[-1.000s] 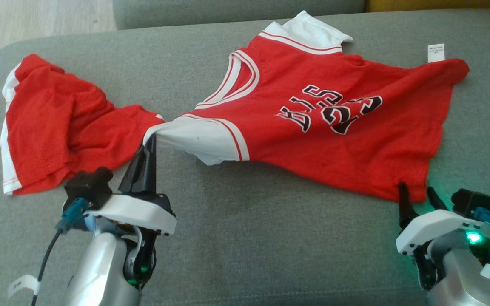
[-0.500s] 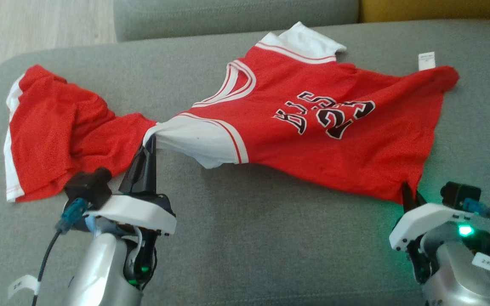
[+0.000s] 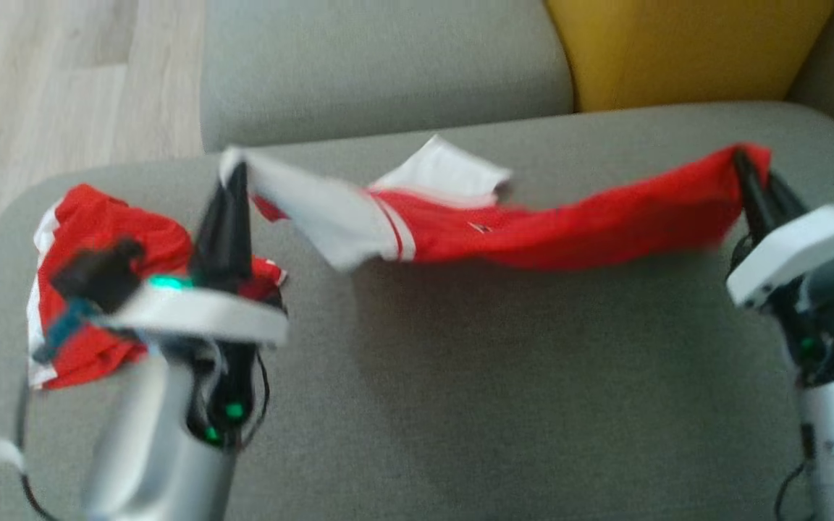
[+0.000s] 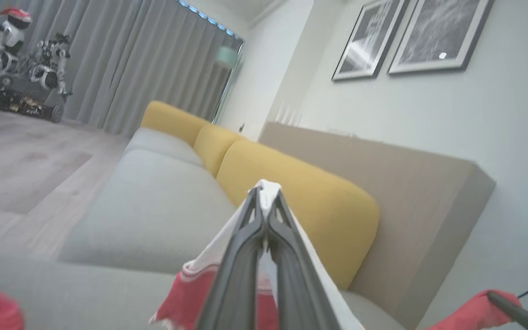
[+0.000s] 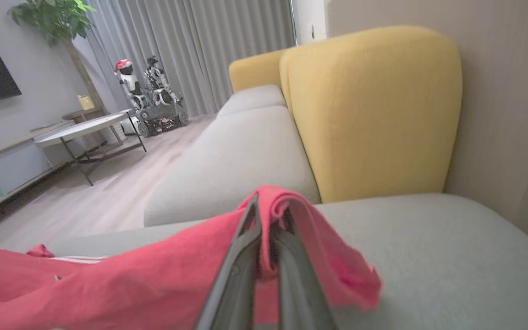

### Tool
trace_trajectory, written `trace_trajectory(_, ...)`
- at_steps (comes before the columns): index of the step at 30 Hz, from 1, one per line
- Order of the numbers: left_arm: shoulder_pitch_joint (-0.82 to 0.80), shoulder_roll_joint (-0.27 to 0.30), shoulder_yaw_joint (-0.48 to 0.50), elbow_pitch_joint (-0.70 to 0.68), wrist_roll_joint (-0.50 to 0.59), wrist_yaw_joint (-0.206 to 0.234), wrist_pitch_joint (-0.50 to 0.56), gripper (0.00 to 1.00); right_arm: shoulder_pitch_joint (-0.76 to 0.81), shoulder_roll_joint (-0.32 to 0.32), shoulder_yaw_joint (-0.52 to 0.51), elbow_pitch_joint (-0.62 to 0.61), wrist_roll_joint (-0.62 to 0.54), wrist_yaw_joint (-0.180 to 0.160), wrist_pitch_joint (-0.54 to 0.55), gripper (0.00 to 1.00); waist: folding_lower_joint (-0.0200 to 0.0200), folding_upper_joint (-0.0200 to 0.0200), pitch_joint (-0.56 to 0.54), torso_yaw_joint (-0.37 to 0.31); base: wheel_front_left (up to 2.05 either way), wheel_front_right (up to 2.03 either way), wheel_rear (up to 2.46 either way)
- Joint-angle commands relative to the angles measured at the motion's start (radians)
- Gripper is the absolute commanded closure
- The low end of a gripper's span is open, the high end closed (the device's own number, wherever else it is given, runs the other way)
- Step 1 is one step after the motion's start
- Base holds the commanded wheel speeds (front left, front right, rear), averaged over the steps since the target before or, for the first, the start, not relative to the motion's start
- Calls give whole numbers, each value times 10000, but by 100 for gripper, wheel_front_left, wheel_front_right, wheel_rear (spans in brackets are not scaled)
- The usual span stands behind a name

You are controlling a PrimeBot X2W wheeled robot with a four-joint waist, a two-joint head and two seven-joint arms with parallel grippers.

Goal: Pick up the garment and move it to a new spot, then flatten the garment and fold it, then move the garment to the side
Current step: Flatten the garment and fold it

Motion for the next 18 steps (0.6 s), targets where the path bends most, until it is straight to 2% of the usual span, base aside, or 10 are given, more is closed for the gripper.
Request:
trace_trajectory(1,-1069,86,459,-801,-333,51,229,100,-821,-238,153,-833,169,-9,404,100,0,0,-301,28,0,0,0)
trace_trajectory(10,-1888,86,717,-2725,-1676,815,1491,100,-1665,-488,-424,-2291,393,-9,2129,100,0,0,-934,93,0,0,0)
trace_trajectory(18,-1862,86,1120,-4450,-2739,2307,2499,100,-1652,-272,-1428,-3847,268,-9,4456,100,0,0,-1020,46,0,0,0)
